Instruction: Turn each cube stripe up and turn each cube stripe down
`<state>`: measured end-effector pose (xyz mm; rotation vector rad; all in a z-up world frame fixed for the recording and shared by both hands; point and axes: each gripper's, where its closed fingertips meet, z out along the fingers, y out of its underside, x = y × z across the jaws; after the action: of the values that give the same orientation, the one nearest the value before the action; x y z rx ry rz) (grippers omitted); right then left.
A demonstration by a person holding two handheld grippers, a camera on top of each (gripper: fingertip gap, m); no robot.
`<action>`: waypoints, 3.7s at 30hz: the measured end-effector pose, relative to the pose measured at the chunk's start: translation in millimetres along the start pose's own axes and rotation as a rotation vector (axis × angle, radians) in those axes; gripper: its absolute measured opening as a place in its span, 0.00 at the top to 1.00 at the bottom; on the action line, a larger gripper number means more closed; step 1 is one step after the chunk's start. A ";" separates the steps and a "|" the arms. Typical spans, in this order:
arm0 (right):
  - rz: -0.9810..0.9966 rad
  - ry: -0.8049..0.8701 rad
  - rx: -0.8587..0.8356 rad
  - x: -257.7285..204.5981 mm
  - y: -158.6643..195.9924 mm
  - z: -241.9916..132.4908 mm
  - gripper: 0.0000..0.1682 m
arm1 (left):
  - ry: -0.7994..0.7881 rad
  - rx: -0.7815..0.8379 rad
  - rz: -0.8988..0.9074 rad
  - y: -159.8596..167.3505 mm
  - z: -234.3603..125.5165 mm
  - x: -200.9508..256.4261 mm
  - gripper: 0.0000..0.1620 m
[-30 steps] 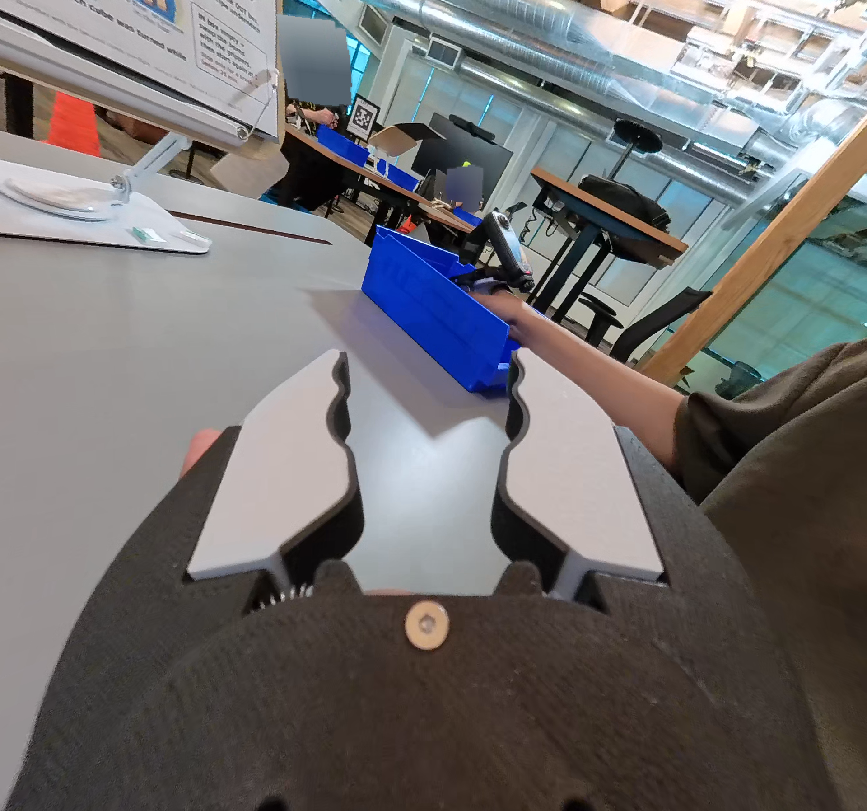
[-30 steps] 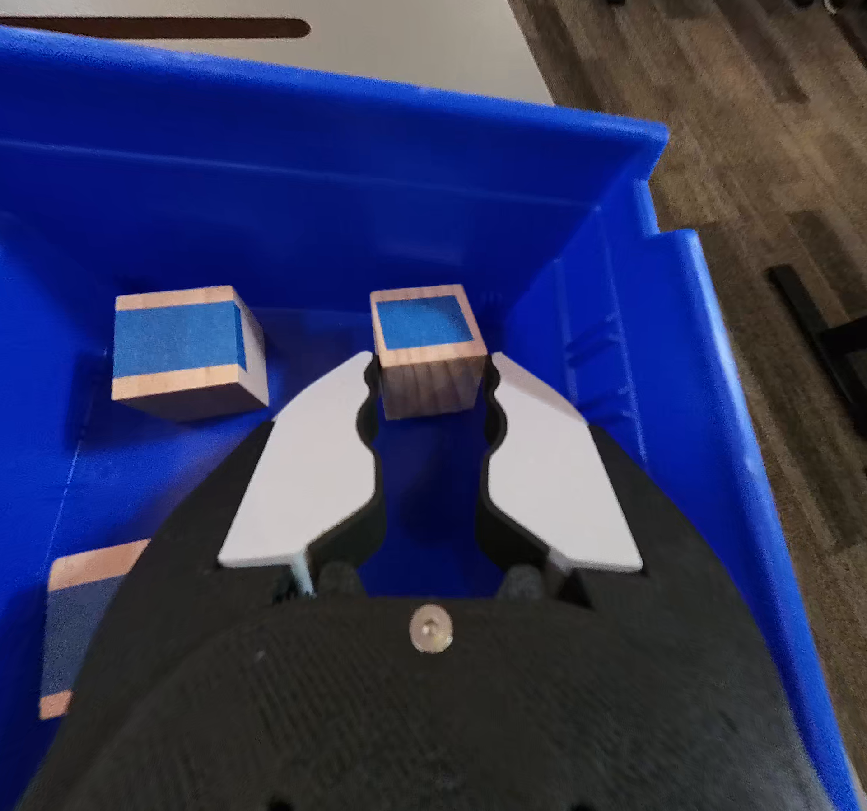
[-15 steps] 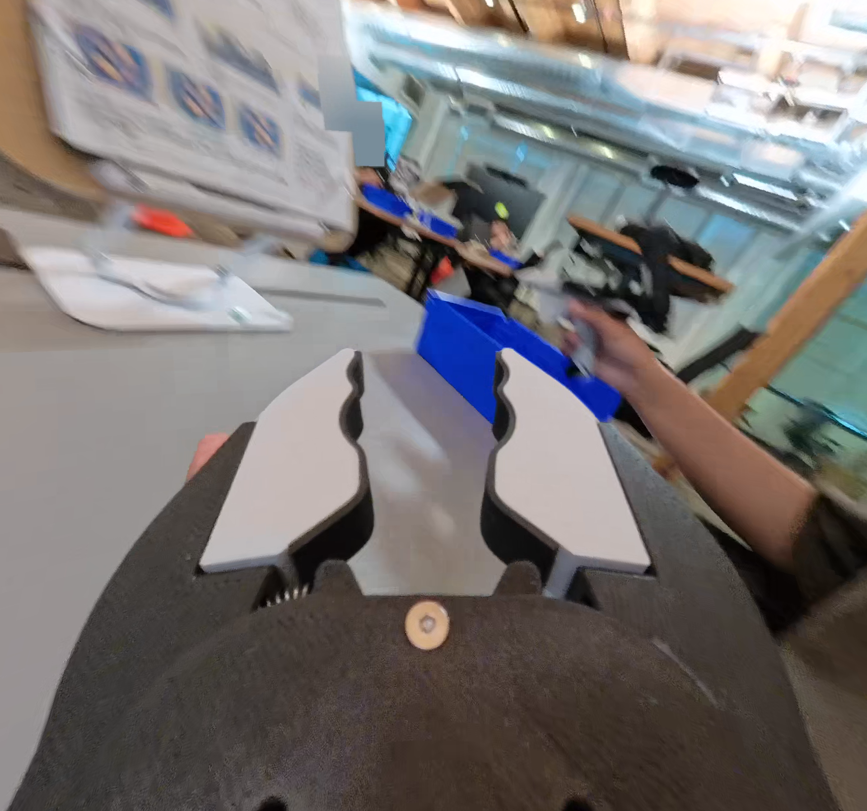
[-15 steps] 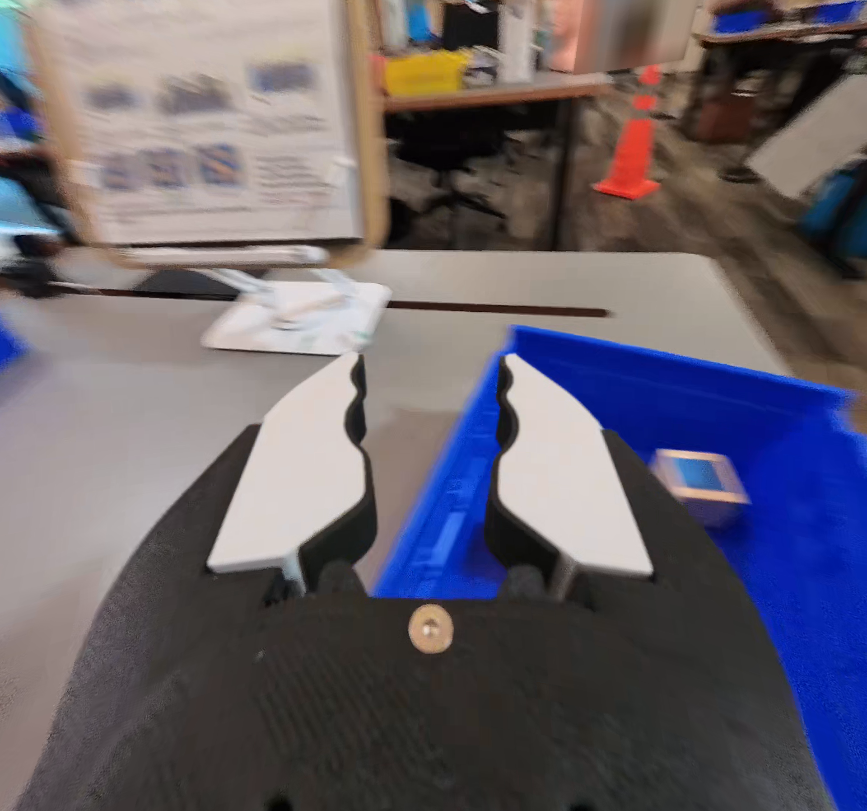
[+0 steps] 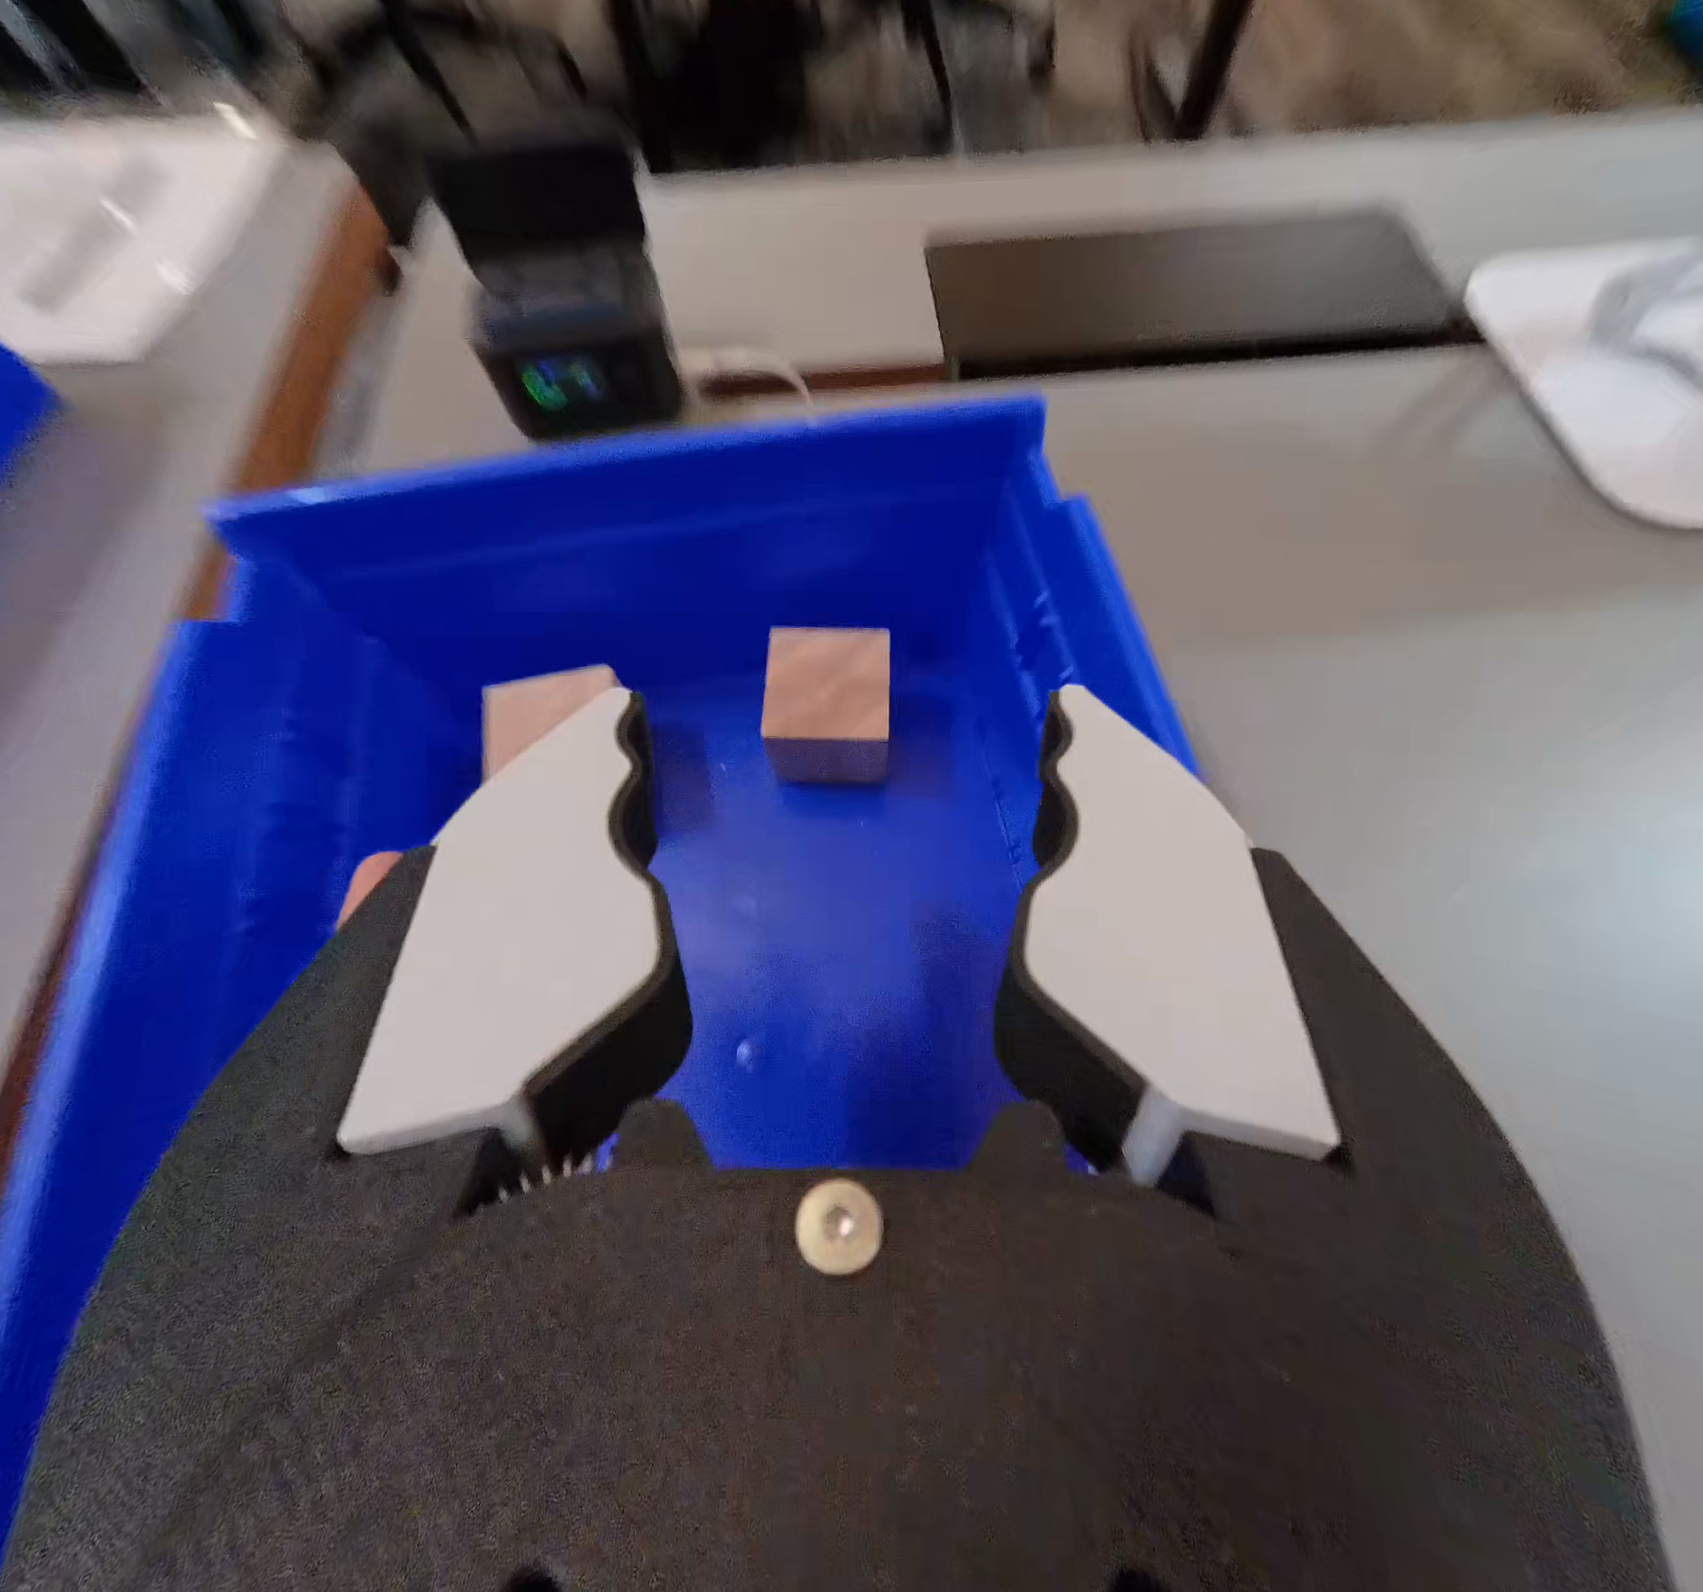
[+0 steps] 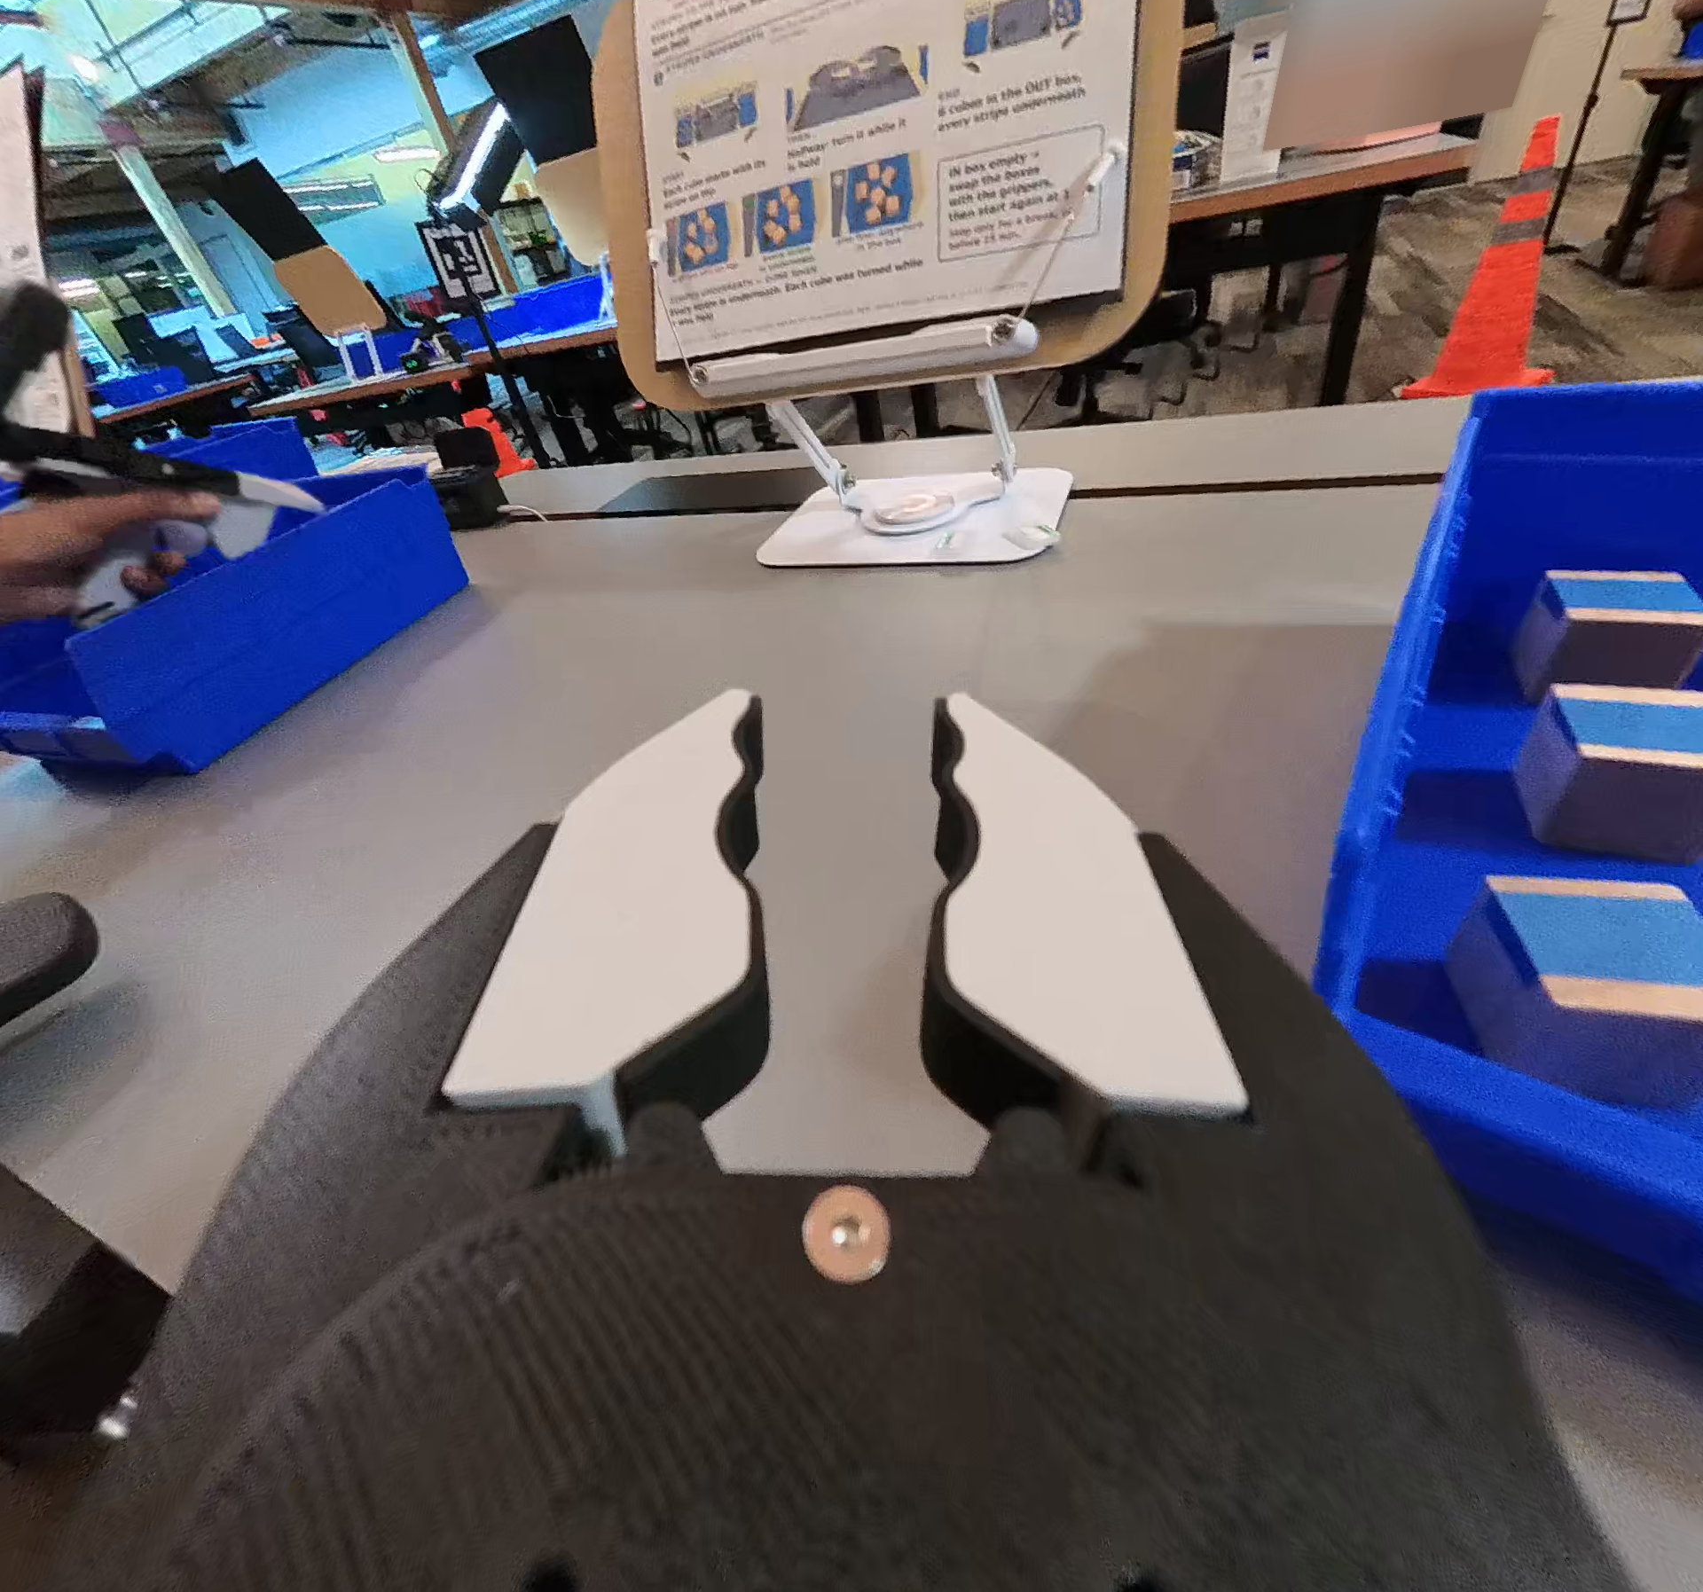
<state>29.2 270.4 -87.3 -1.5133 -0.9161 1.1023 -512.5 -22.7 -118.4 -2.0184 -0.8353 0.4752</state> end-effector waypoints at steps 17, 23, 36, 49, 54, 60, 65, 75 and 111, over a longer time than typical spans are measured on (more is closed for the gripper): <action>0.024 -0.286 -0.081 -50.6 14.1 38.2 0.76 | 0.318 0.283 -0.248 -63.6 -64.3 66.9 0.74; 0.103 -0.563 -0.096 -111.6 10.6 46.7 0.71 | 0.913 0.519 -0.514 -90.1 -185.9 204.1 0.74; 0.593 -0.892 -0.114 -151.0 -7.2 58.0 0.56 | 1.318 0.532 -0.741 12.0 -216.6 407.3 0.74; 0.599 -0.979 -0.118 -140.3 -11.9 49.2 0.73 | 1.333 0.422 -0.721 32.0 -203.8 436.2 0.74; 0.467 -0.806 -0.040 -105.4 -25.7 49.7 0.74 | 1.348 0.332 -0.574 43.6 -192.5 446.0 0.72; 0.061 -0.155 -0.039 47.9 -69.4 50.1 0.74 | 1.377 0.310 -0.424 36.7 -184.5 473.9 0.67; -0.115 0.464 -0.399 235.0 -63.0 14.9 0.73 | 1.436 0.251 -0.307 44.1 -183.0 518.8 0.68; 0.064 0.576 -0.729 290.4 39.8 -4.1 0.73 | 1.491 0.163 -0.225 57.5 -168.1 553.3 0.69; 0.123 -0.752 -0.406 -129.6 42.0 13.4 0.59 | -0.256 0.117 -0.055 -8.1 -71.9 6.4 0.70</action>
<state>-21.3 144.3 -104.8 -1.4915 -1.6513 1.7017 -467.6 -56.9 -72.6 -1.8462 -0.9900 0.7448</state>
